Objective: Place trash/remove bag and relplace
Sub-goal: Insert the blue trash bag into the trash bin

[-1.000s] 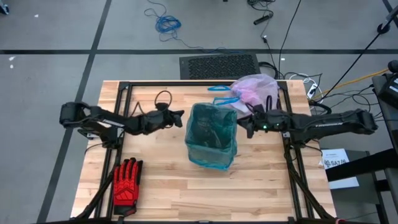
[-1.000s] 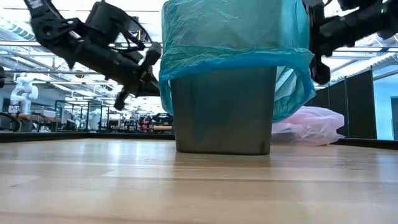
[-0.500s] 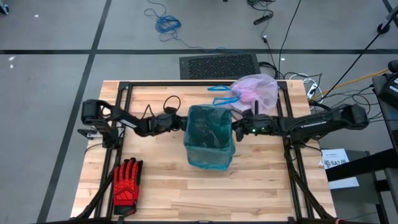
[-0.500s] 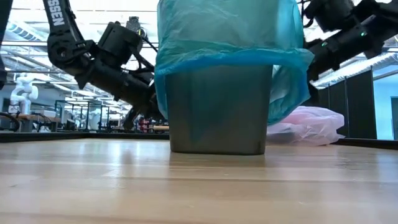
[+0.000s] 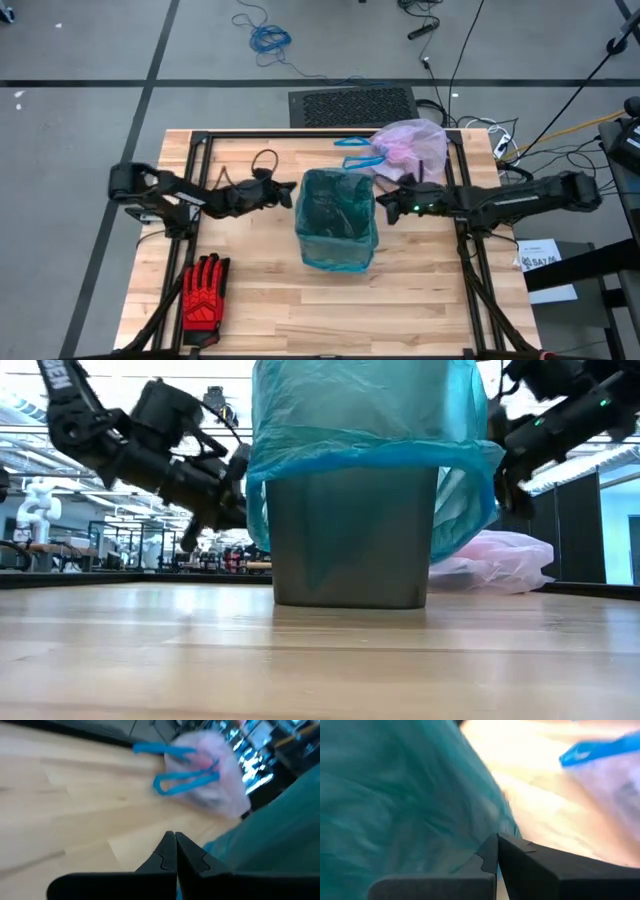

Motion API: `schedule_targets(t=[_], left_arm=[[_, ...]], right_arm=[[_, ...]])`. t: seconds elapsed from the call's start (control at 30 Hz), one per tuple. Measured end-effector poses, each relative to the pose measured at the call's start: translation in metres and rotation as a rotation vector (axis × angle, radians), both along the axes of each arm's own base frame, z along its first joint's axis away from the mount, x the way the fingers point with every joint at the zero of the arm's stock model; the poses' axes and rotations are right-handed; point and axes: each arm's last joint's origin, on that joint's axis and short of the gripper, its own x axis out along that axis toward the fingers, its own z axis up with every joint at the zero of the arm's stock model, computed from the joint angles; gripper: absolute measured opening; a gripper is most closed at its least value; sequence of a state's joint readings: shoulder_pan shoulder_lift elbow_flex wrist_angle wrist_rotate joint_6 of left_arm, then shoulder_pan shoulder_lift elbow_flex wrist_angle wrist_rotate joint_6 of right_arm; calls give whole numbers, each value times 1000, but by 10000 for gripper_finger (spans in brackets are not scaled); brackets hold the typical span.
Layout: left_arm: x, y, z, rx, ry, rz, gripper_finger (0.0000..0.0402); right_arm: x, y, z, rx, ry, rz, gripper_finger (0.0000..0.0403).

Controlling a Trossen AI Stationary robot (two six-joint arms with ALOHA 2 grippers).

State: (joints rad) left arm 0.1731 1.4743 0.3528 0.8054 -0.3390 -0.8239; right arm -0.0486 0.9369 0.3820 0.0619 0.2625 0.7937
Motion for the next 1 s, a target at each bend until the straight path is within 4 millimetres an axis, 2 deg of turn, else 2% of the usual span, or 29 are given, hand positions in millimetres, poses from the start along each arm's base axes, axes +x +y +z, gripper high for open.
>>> schedule_targets(t=[0.17, 0.27, 0.37, 0.53, 0.77, 1.0], left_arm=[[-12, 0, 19, 7, -98, -4, 0], [-10, -2, 33, 29, -214, -70, 0], [-8, -3, 40, 46, -272, -122, 0], [-1, -2, 22, 12, -161, -133, 0], [20, -3, 3, -34, -125, -186, 0], [37, -8, -16, -51, -87, -222, 0]], right_arm=[[-18, 0, 25, -28, -139, -16, 0], [-18, 2, 37, -45, -255, 2, 0], [-13, 5, 42, -53, -314, 20, 0], [1, 8, 29, -45, -257, 38, 0], [23, 11, 10, -20, -214, 69, 0], [33, 11, -9, -12, -135, 67, 0]])
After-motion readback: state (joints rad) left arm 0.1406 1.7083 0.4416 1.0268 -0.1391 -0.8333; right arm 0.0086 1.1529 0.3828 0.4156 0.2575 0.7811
